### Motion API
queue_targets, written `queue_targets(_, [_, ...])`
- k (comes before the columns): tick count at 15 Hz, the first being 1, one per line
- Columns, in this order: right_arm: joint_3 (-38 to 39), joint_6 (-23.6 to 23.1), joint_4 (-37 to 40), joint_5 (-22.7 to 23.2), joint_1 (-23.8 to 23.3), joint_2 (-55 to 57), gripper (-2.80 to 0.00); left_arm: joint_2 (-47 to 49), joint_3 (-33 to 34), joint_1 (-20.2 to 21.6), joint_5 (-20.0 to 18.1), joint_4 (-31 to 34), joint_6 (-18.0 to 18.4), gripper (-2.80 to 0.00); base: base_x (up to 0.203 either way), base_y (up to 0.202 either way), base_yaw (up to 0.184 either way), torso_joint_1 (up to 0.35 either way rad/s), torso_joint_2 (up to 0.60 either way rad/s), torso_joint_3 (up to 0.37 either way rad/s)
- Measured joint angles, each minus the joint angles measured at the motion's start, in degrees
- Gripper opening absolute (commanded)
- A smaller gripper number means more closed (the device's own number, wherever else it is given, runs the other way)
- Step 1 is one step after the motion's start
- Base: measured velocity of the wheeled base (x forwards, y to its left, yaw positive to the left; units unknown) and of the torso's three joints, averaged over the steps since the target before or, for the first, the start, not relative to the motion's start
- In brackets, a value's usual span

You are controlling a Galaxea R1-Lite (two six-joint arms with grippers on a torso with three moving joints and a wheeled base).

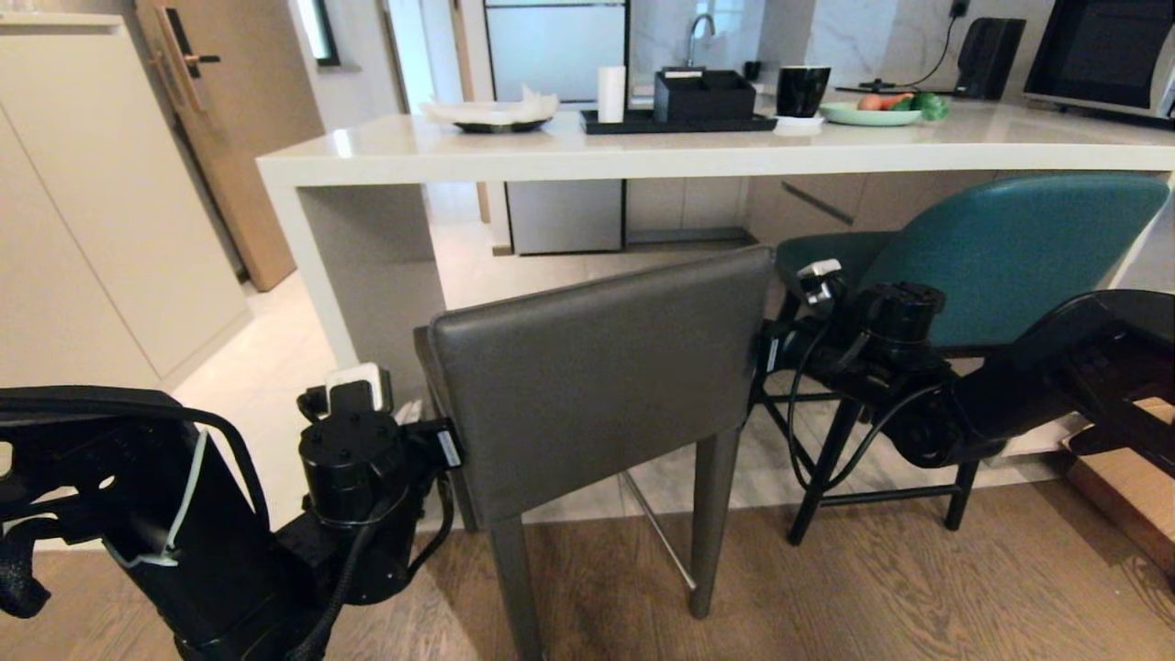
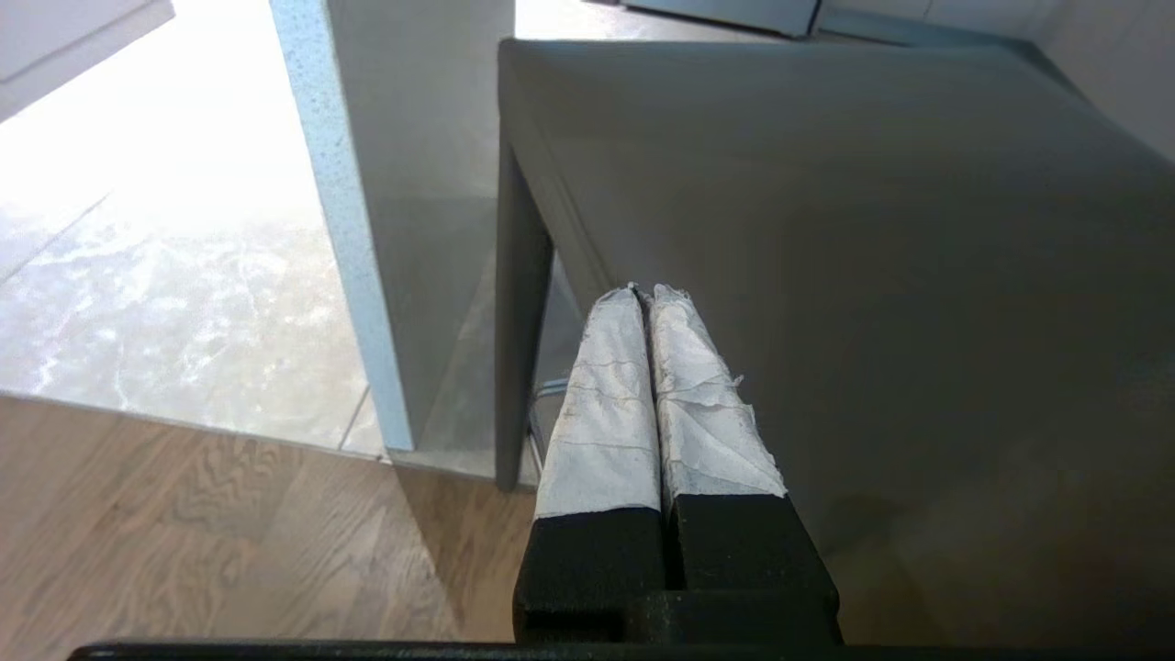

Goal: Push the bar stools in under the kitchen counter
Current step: Push the gray chair back under the dining table

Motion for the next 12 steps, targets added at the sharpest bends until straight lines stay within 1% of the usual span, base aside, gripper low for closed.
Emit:
queue_targets(2, [0.2, 0.0, -0.1, 1.0, 0.5, -0.1, -2.80, 0.5, -0.6, 0.0, 0.0, 0.0, 0.0, -2.80, 0.000, 0.000, 0.000, 0.000, 0.00, 0.000])
queue_targets(4, [1.4, 0.0, -0.2, 0.9, 1.3, -0.7, -2.80, 0.2, -0.4, -0.2, -0.2, 0.0, 0.0, -2.80, 0.000, 0.000, 0.000, 0.000, 0.00, 0.000])
queue_targets(7, [5.1, 0.0, -0.6, 1.0, 3.4, -2.8, -2.80, -0.9, 1.0, 0.1, -0.6, 0.0, 0.0, -2.80, 0.000, 0.000, 0.000, 0.000, 0.00, 0.000])
queue_targets(9, [8.4, -0.1, -0.9, 1.7, 4.8, -4.8, -2.80, -1.6, 2.5, 1.5, -1.3, -0.3, -0.2, -2.80, 0.000, 0.000, 0.000, 0.000, 0.00, 0.000])
queue_targets(10, [9.7, -0.1, -0.9, 2.0, 5.4, -5.7, -2.80, -2.0, 3.7, 2.0, -1.9, -0.5, -0.7, -2.80, 0.000, 0.000, 0.000, 0.000, 0.00, 0.000])
queue_targets(12, [10.7, 0.0, -0.7, 2.7, 6.0, -6.6, -2.80, -2.9, 6.9, 2.4, -3.2, -1.0, -2.7, -2.80, 0.000, 0.000, 0.000, 0.000, 0.00, 0.000])
